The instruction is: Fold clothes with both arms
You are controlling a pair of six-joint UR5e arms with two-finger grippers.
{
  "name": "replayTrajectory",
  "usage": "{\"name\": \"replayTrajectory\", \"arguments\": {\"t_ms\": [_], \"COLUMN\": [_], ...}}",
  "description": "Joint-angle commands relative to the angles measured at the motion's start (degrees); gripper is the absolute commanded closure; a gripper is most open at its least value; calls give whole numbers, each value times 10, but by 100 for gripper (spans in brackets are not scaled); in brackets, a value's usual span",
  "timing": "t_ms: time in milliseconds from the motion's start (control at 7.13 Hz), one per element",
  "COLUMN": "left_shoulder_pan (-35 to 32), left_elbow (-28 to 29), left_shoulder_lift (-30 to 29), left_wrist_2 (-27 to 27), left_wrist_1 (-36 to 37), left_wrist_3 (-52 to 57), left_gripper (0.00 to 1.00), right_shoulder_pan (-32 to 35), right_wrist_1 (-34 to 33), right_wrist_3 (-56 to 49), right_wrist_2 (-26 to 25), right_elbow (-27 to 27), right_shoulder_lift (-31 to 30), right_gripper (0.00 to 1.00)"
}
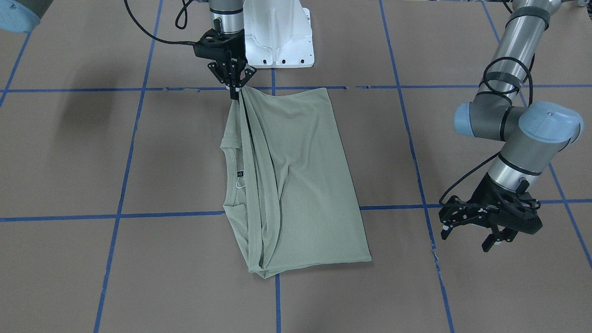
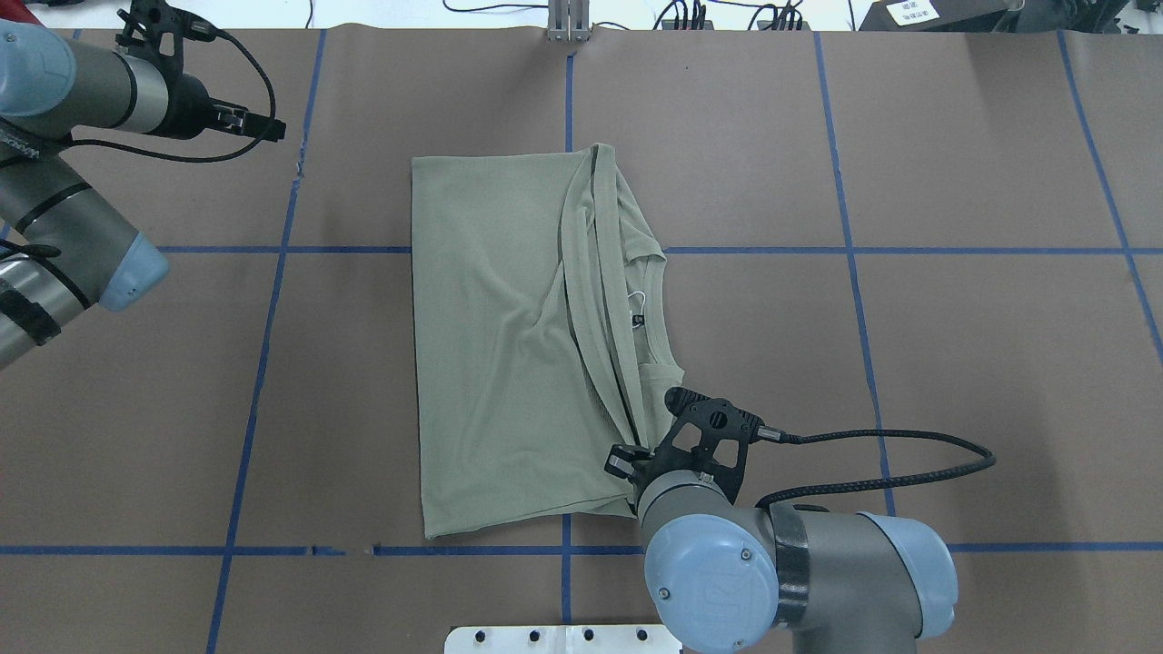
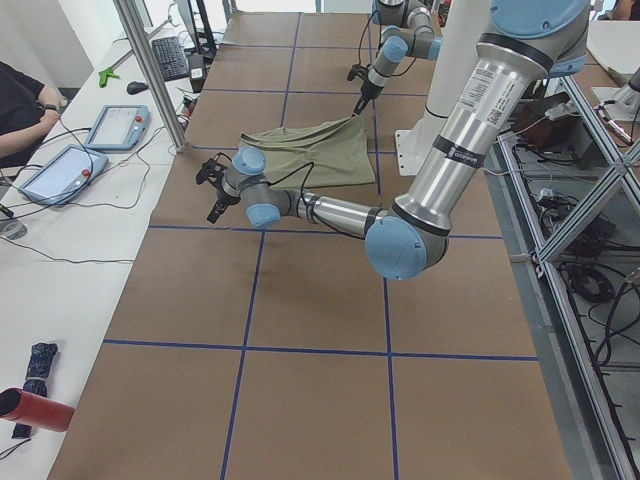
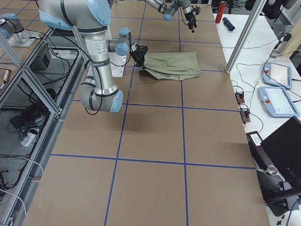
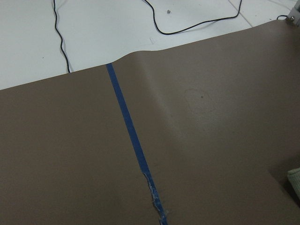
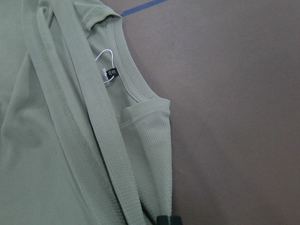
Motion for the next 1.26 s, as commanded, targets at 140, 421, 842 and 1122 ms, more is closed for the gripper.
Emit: {"name": "replayTrajectory", "arguments": {"t_ms": [140, 421, 842, 1122], "left_shoulder_pan": [0, 0, 0, 0], "left_elbow": [-5, -8, -9, -9], "left_shoulder_lift": [0, 0, 4, 4], "left_wrist_2": [0, -1, -1, -1], "left_wrist_1": [0, 0, 0, 0], "left_wrist_3": [0, 0, 0, 0], "left_gripper": [0, 0, 0, 0], "right_shoulder_pan": [12, 79, 99, 99], "right_wrist_1": [-1, 5, 9, 8], "right_wrist_3": [-90, -212, -301, -362], "right_wrist_2": [7, 51, 89, 116], "right_elbow": [-1, -37, -138, -154], "right_shoulder_lift": [8, 48, 124, 124], "right_gripper": [0, 0, 30, 53]}}
